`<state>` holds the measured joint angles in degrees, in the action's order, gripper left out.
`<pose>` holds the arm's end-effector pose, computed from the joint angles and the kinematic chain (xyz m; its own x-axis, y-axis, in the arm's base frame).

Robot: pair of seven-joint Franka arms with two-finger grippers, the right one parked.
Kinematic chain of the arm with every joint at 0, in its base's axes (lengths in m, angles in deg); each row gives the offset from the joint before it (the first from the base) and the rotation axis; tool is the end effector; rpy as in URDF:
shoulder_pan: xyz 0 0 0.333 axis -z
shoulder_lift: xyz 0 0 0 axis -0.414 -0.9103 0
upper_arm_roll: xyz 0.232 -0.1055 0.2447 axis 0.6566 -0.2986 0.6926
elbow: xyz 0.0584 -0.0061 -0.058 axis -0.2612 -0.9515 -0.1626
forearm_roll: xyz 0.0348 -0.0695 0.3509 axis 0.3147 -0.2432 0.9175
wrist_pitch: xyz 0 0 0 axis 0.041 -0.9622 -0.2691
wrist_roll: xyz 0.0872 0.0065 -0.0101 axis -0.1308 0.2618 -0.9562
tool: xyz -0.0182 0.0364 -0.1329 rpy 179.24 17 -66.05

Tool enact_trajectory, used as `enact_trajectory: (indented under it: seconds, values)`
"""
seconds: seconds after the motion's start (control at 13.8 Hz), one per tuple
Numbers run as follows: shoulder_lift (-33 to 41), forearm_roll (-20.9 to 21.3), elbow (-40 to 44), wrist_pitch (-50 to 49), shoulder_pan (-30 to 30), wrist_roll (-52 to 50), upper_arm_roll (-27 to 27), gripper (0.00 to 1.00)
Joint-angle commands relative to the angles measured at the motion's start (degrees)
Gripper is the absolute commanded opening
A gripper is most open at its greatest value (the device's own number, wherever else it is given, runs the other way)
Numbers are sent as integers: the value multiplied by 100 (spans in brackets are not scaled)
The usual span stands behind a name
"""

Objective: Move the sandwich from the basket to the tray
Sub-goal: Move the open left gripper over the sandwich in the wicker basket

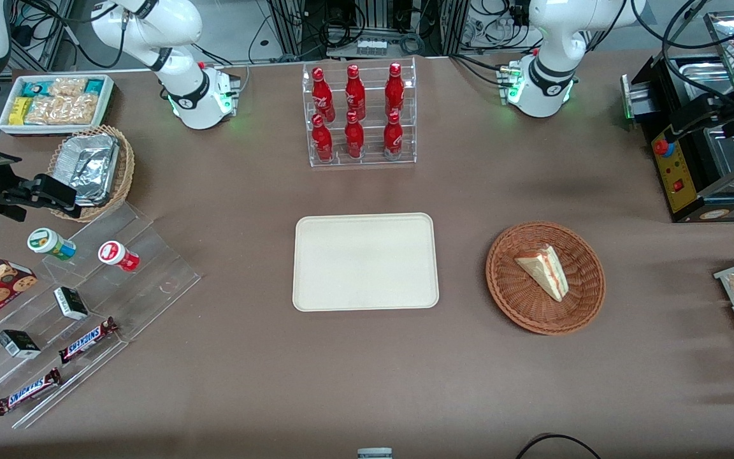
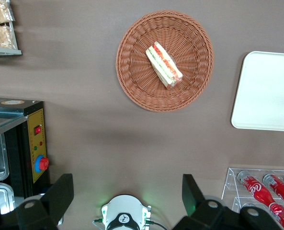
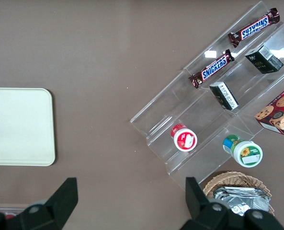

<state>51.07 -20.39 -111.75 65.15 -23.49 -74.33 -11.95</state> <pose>0.4595 -0.0039 0.6680 0.9889 0.0808 -0.1247 0.0845 -0.9961 0.0245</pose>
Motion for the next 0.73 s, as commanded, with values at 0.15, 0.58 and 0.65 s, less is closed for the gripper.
enact_trajectory:
  seconds: [0.15,0.58,0.65]
  values:
    - [-225,27,134,-85,-17,62,-55,100]
    - [-974,431,-1048,1571,36,-1289,-29,100]
    - [-974,431,-1435,2021,36,-1562,-37,100]
